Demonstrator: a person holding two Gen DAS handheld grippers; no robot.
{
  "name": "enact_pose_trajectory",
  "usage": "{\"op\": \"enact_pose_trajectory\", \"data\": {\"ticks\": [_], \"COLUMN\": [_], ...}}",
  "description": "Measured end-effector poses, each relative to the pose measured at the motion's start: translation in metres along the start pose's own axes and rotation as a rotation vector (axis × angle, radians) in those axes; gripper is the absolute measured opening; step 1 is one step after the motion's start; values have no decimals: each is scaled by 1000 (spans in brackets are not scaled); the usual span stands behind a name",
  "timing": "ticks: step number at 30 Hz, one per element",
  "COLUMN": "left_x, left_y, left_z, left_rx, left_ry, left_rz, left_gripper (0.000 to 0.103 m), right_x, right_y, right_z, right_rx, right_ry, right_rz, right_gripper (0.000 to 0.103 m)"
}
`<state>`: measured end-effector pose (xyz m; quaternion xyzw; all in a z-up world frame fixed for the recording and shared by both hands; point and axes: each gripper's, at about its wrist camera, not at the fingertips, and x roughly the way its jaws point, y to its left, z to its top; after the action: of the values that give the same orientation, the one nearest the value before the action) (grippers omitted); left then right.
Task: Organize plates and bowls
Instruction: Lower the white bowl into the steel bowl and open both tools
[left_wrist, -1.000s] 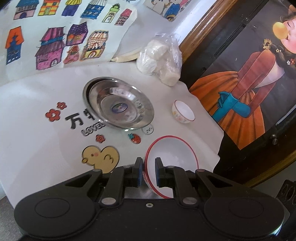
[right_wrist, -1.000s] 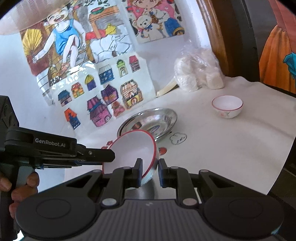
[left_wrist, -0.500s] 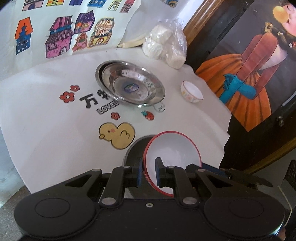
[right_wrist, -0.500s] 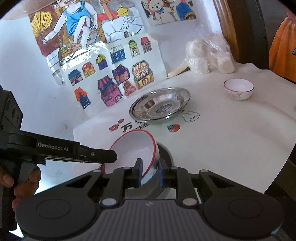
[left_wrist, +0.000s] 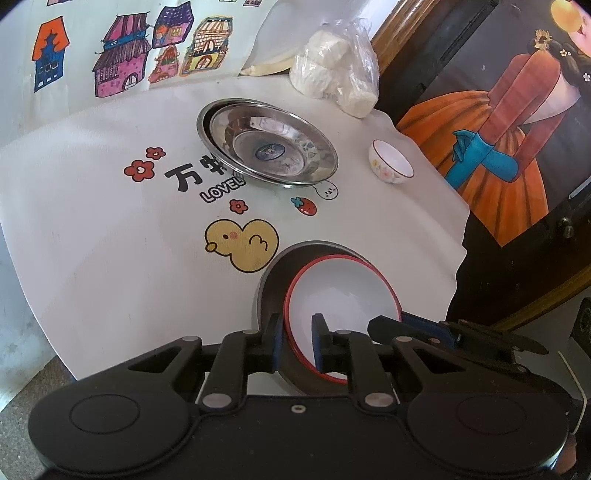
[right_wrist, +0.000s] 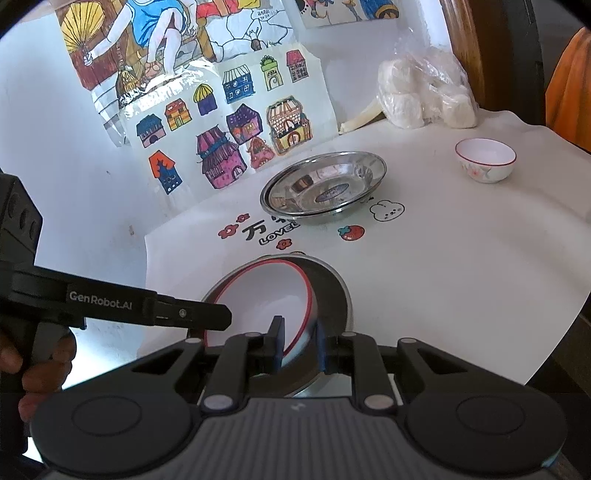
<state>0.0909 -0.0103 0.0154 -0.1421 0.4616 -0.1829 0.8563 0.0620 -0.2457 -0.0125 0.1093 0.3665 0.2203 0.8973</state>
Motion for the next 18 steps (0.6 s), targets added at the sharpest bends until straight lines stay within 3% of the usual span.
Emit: {"op": "enact_pose_trajectory", "data": {"ticks": [18], "left_x": [4], "left_y": [-2], "left_z": [3], "left_rx": [14], "left_ry": [18], "left_rz": [7], "left_gripper": [19], "right_x": [3], "right_y": [-1], "right_z": [1], "right_rx": [-18], "right_ry": [6], "right_rz": [1], "right_gripper": [27]}}
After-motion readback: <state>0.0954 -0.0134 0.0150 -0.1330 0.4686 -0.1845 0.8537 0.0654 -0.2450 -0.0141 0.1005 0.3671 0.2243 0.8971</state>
